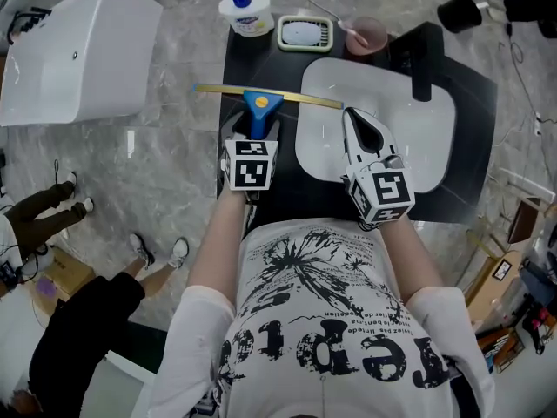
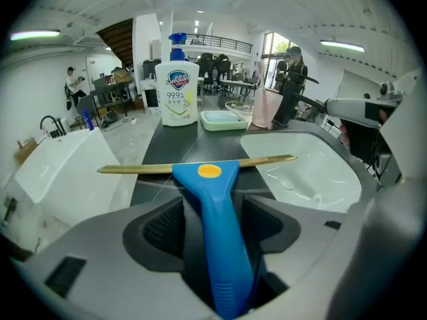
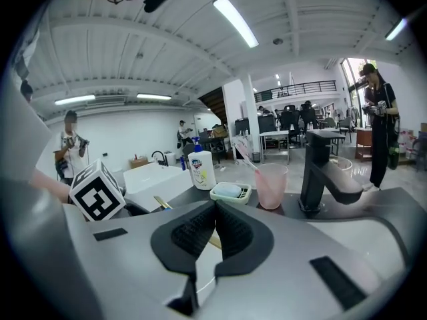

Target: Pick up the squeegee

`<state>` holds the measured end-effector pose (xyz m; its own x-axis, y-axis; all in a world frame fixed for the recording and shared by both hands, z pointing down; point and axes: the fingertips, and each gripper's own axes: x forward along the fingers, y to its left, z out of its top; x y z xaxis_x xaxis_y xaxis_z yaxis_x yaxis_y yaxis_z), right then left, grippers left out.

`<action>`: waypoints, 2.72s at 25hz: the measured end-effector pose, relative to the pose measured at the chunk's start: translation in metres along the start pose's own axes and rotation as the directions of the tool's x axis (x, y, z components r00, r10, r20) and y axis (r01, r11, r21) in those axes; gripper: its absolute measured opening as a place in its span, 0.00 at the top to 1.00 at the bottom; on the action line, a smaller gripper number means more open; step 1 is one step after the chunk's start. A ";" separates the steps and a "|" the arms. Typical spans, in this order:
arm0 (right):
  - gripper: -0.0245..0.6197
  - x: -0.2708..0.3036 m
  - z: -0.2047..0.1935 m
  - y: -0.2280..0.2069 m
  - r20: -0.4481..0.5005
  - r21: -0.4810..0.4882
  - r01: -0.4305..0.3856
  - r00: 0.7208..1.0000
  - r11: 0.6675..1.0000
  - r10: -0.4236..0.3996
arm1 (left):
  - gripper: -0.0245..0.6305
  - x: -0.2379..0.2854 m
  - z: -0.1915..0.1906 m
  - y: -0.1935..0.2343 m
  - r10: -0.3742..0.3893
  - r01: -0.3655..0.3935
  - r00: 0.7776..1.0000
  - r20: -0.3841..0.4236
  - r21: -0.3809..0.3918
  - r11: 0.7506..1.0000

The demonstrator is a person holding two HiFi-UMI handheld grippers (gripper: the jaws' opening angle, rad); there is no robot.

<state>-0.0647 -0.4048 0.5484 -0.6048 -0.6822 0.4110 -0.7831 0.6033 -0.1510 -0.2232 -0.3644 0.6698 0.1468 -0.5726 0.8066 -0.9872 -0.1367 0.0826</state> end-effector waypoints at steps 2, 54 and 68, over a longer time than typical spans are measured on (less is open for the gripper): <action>0.94 -0.003 -0.002 -0.001 -0.009 0.013 0.017 1.000 1.000 -0.017 | 0.55 -0.001 0.000 0.000 0.004 -0.004 1.000 -0.009 0.003 1.000; 0.94 -0.160 0.172 0.110 0.444 -0.153 0.209 0.888 0.966 -0.121 | 0.75 -0.313 0.139 0.021 -0.062 -0.008 0.738 0.672 0.100 0.995; 0.94 -0.183 0.172 0.112 0.444 -0.164 0.196 0.890 0.967 -0.105 | 0.75 -0.342 0.140 0.008 -0.073 -0.003 0.679 0.731 0.103 0.995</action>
<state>-0.0665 -0.2842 0.3013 -0.5199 -0.8541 -0.0176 -0.8521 0.5169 0.0822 -0.2722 -0.2830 0.3127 0.2178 -0.9694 0.1136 -0.9760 -0.2170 0.0193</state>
